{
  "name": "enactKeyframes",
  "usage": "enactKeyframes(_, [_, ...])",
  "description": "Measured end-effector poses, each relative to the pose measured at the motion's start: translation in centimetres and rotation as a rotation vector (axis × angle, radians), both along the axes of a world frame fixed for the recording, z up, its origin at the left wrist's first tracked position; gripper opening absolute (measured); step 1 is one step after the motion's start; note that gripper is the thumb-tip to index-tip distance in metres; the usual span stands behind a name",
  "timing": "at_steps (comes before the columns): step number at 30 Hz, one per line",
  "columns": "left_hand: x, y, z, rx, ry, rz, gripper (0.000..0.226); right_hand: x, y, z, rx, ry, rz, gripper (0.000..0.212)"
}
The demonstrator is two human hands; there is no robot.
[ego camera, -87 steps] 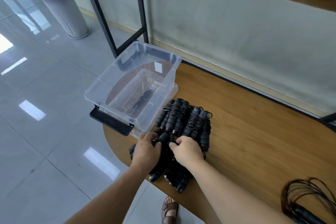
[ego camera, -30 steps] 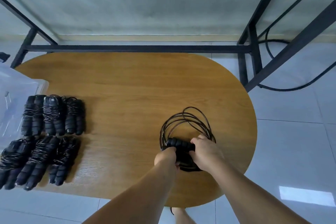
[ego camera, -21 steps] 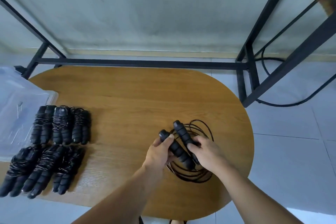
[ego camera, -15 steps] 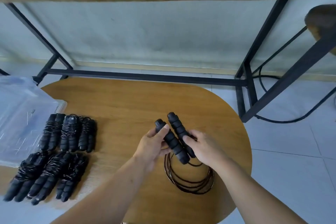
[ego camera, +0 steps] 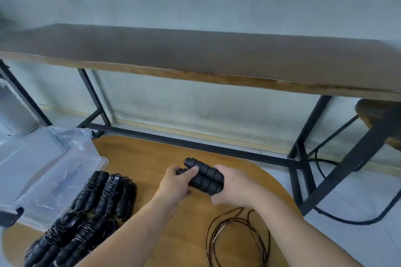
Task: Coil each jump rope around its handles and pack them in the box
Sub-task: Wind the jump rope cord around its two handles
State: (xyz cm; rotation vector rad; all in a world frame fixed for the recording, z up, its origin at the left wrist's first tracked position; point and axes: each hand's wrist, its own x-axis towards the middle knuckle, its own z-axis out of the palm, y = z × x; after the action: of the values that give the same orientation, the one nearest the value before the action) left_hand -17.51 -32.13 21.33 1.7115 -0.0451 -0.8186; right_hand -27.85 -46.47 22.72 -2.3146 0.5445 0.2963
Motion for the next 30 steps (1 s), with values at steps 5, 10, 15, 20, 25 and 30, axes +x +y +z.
enactKeyframes(5, [3.4, 3.3, 6.0, 0.367, -0.898, -0.683, 0.108, 2.9, 1.8, 5.6, -0.217, 0.065, 0.221, 0.051])
enactKeyframes(10, [5.2, 4.5, 8.0, 0.384, -1.120, -0.937, 0.084, 5.5, 3.4, 10.2, -0.294, 0.103, 0.323, 0.055])
enactKeyframes(15, [7.3, 6.3, 7.6, 0.341, -0.949, -0.688, 0.069, 7.2, 4.6, 11.1, -0.314, -0.149, 0.195, 0.072])
enactKeyframes(20, [9.3, 8.4, 7.3, 0.105, -0.548, -0.573, 0.042, 8.1, 6.2, 11.3, -0.337, -0.332, 0.057, 0.046])
enactKeyframes(25, [10.7, 9.6, 8.4, 0.097, -0.500, -0.619, 0.050, 9.4, 7.1, 11.9, -0.279, -0.301, 0.004, 0.047])
enactKeyframes(30, [11.7, 10.3, 8.8, 0.061, -0.471, -0.667, 0.051, 9.9, 7.4, 11.7, -0.123, -0.294, -0.077, 0.057])
